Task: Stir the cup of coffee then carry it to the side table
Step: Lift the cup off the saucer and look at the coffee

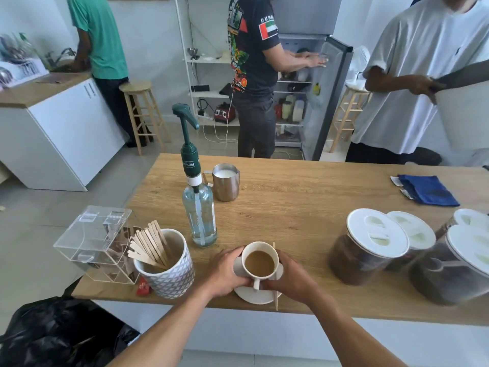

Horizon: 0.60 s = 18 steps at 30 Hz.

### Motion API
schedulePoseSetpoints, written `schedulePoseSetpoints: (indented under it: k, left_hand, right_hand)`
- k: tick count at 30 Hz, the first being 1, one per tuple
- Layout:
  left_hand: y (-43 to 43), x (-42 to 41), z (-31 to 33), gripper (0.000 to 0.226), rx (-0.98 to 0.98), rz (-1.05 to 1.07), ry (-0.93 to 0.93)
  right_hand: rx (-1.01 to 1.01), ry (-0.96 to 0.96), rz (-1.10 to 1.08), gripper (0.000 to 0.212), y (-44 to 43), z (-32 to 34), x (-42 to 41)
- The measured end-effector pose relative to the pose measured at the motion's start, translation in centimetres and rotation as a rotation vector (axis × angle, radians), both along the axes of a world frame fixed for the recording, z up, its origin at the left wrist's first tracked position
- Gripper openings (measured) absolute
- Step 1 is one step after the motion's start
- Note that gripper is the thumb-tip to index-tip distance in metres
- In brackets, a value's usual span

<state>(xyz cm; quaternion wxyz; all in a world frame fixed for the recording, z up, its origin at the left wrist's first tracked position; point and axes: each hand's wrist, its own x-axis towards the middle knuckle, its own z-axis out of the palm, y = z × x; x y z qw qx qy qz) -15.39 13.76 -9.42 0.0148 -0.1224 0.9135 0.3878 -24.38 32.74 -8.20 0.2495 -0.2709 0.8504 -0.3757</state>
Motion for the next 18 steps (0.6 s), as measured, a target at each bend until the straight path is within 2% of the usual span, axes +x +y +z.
schedulePoseSetpoints:
  k: [4, 6, 8, 12, 15, 18]
  left_hand:
    - [-0.6, -0.6, 2.2, 0.079, 0.047, -0.030, 0.006]
    - [-1.0, -0.9, 3.7, 0.074, 0.107, -0.051, -0.010]
    - [-1.5, -1.2, 5.2, 0.073, 0.149, -0.063, -0.011]
    - [-2.4, -1.3, 8.6, 0.073, 0.171, -0.080, 0.041]
    - [-3.4, -1.2, 11.3, 0.066, 0.203, -0.092, 0.079]
    - [-4.6, -1.2, 13.5, 0.069, 0.225, -0.091, 0.116]
  right_hand:
    - [-0.031, 0.004, 0.019, 0.054, 0.2, 3.2, 0.0]
    - [-0.058, 0.013, 0.035, 0.052, 0.2, 4.7, -0.1]
    - [-0.085, 0.029, 0.028, 0.057, 0.0, 5.6, -0.2]
    - [-0.121, 0.079, 0.023, 0.081, -0.8, 7.4, -0.8]
    - [-0.152, 0.122, 0.034, 0.080, -1.7, 9.5, -1.1]
    - [-0.211, 0.153, 0.050, 0.072, -2.9, 11.6, -1.1]
